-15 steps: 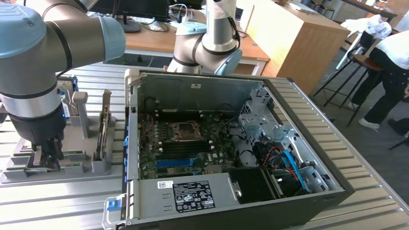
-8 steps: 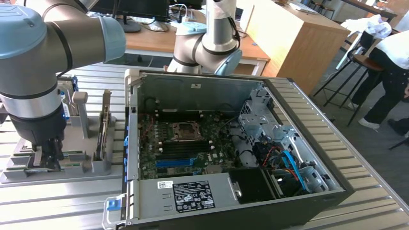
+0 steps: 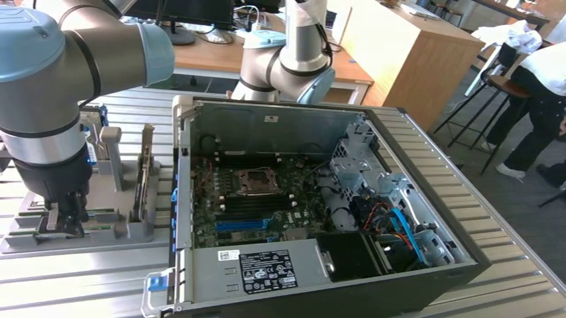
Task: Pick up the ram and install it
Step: 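Pick up the ram and move it above insertion slot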
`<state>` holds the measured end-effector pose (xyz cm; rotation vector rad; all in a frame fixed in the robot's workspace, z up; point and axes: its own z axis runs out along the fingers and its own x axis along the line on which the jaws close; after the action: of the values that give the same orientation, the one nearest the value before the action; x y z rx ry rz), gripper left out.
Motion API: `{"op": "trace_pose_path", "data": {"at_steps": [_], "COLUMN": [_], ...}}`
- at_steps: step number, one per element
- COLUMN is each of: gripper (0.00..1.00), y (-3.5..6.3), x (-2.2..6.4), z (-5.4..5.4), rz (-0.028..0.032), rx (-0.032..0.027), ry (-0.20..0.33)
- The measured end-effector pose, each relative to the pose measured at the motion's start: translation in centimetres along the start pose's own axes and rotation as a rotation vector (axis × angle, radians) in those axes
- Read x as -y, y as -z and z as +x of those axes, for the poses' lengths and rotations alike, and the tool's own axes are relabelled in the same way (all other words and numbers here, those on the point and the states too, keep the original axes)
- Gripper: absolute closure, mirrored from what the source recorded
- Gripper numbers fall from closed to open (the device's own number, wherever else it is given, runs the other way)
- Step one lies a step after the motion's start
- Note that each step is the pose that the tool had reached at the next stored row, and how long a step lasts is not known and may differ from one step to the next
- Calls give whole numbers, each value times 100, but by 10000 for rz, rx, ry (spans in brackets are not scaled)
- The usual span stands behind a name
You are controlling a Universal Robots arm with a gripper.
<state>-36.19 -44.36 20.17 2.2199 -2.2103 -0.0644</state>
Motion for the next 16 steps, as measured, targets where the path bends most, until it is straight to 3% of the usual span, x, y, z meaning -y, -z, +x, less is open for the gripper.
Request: {"op": "trace_pose_path", "data": {"at_steps": [16], "gripper": [64], "y": [-1], "x": [0], "z": [18], "rz": [1], "rx": [1], "ry": [0]}}
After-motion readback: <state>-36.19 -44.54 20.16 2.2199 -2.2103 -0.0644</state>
